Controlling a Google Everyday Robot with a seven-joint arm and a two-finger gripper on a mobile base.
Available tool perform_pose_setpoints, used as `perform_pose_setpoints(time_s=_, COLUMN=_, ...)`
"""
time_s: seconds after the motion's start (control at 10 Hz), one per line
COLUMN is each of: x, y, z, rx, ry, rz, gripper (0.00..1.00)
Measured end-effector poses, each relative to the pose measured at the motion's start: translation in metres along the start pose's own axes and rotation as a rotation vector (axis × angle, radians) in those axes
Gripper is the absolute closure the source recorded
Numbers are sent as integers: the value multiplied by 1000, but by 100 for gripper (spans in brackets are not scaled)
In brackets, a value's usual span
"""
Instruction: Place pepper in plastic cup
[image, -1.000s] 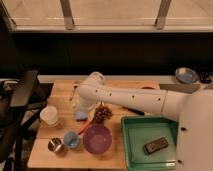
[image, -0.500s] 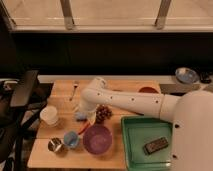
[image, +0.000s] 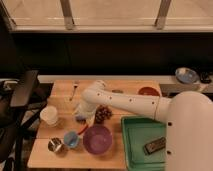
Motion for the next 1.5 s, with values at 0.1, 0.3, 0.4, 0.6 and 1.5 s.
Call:
perform_pose_setpoints(time_s=0.1, x=1, y=1, z=6, rx=3, ry=-14, rz=5, gripper=28)
perform_pose_setpoints(time_s=0.3, x=0, y=-1, z=13, rx=7, ry=-33, rz=5, gripper=35)
perform_pose_setpoints(time_s=0.4, x=0, y=0, z=14, rx=8, ry=-36, rz=5, gripper=45)
perform_pose_setpoints(time_s=0.6, x=-2, y=0, z=15, rx=12, ry=-44, rz=6, gripper=65)
perform_pose_setpoints(time_s=1.5, x=2, y=-5, z=-42, rx=59, ry=31, rz=87, gripper=100)
